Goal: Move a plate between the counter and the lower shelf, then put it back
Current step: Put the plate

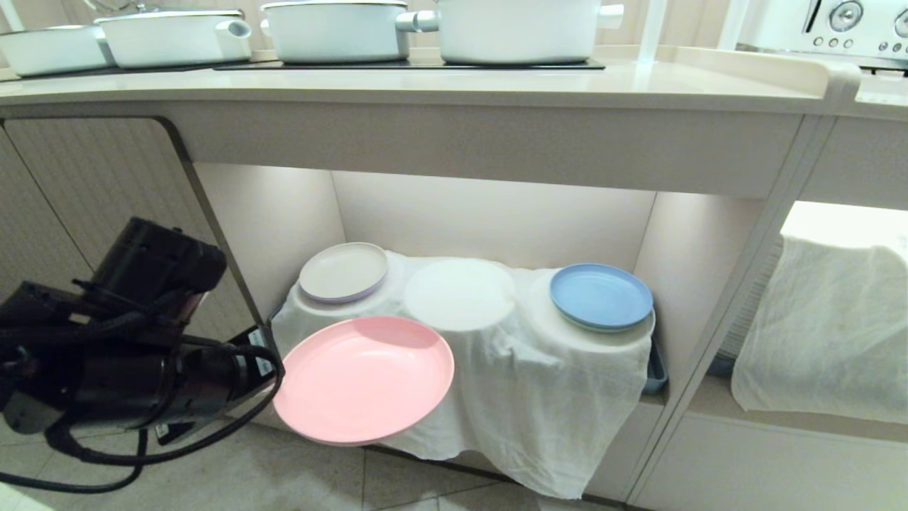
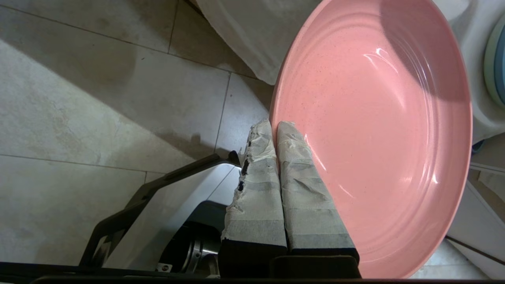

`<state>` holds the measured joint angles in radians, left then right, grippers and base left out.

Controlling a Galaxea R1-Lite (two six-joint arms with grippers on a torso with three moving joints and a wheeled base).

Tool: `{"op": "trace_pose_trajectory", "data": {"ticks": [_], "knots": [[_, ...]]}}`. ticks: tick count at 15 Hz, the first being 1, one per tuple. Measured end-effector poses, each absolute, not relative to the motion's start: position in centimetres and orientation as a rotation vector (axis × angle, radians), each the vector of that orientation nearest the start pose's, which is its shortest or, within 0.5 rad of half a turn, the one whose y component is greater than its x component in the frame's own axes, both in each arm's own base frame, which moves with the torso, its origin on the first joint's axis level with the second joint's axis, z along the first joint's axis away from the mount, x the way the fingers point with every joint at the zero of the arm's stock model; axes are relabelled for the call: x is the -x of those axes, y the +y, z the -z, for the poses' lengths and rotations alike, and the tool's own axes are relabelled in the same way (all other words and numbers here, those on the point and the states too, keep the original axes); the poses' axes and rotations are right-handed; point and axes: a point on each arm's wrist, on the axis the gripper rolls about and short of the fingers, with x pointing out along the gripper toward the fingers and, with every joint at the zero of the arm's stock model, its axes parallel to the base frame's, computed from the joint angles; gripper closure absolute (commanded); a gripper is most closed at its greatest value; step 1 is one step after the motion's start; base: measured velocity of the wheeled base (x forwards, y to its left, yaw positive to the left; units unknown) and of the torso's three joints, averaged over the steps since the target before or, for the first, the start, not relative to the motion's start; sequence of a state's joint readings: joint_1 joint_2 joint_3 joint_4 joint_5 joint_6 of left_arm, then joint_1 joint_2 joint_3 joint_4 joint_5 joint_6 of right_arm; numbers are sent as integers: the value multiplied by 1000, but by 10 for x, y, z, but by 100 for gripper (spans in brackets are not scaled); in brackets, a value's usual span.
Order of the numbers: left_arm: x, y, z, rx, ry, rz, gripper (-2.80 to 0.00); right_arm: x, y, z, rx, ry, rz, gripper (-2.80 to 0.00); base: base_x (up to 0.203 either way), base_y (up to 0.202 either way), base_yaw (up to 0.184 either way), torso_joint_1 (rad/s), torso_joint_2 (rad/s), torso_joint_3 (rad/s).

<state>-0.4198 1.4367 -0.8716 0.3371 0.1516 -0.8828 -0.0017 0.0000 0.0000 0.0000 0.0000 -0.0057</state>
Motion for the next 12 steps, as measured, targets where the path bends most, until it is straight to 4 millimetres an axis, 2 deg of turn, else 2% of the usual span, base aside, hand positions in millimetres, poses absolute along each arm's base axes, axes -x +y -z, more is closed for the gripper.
{"op": "trace_pose_trajectory", "data": {"ticks": [8, 12], "knots": [[-146, -64, -186, 567, 865, -118, 0, 23, 0, -75, 5, 0, 2, 0, 0, 0, 0, 0, 0, 0], [-135, -59, -191, 580, 832, -100, 0, 23, 0, -75, 5, 0, 2, 0, 0, 0, 0, 0, 0, 0]]}}
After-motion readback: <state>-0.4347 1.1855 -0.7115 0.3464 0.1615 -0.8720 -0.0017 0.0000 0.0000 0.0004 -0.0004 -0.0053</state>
